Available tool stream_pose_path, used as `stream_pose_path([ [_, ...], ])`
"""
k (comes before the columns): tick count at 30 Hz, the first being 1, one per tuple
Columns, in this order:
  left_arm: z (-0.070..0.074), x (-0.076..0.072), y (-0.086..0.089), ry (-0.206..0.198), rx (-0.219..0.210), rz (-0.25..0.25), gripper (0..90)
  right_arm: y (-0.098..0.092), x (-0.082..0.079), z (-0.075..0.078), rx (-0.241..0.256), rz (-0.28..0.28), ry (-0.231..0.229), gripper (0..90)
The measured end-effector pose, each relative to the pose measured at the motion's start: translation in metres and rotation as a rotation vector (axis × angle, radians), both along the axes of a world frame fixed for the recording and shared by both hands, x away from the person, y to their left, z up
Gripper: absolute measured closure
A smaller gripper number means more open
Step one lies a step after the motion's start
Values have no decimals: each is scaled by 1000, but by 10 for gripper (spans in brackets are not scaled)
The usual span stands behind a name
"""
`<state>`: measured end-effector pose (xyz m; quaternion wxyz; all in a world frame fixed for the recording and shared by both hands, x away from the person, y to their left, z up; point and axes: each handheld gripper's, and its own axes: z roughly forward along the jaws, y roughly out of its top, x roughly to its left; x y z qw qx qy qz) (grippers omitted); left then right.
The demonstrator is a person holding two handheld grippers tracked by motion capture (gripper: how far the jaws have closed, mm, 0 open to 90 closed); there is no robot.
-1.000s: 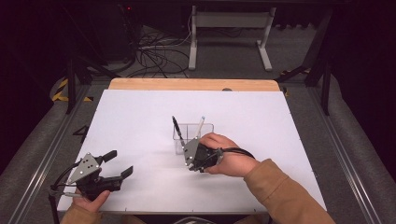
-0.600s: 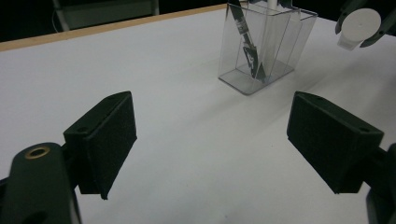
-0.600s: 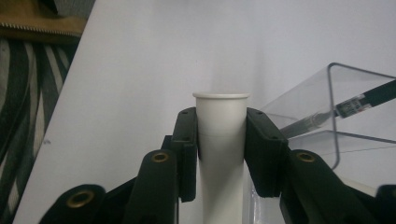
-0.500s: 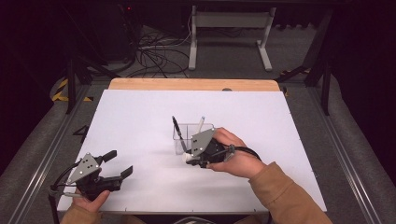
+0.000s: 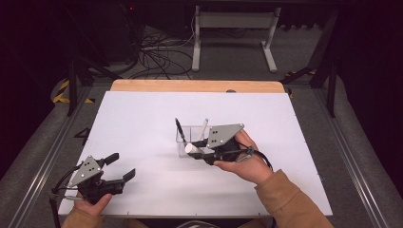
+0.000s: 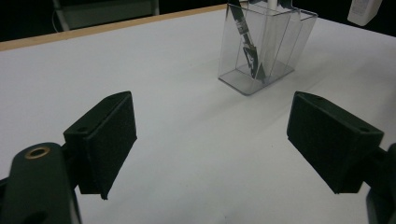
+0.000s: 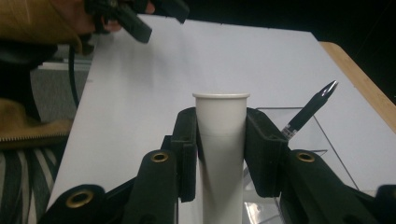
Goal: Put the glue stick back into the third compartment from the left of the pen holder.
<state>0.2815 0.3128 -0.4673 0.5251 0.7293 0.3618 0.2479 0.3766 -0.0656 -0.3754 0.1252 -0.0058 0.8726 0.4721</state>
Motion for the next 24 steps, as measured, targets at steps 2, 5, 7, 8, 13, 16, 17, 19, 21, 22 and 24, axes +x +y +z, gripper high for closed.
stream_pose_path([
  [2,0,0,0,-3,0,1,164,-2,0,0,36,-20,-1,676],
  [5,0,0,0,5,-9,3,164,-6,1,-1,95,-54,5,676],
  [7,0,0,0,4,-8,3,165,-9,2,-1,126,-73,8,676],
  [8,0,0,0,0,0,1,164,-10,2,-2,142,-82,7,676],
  [13,0,0,0,-2,-1,1,164,-15,3,-3,213,-131,14,676],
  [16,0,0,0,0,0,1,164,-17,5,-5,244,-158,13,675],
  [17,0,0,0,0,0,-1,165,-17,5,-5,251,-167,10,675],
  [19,0,0,0,0,0,-3,164,-18,6,-6,273,-187,9,675],
  [21,0,0,0,0,1,-1,164,-20,8,-6,288,-213,4,675],
  [22,0,0,0,0,1,-2,164,-20,9,-6,303,-222,7,675],
  [24,0,0,0,2,2,-4,164,-21,10,-6,323,-233,11,675],
])
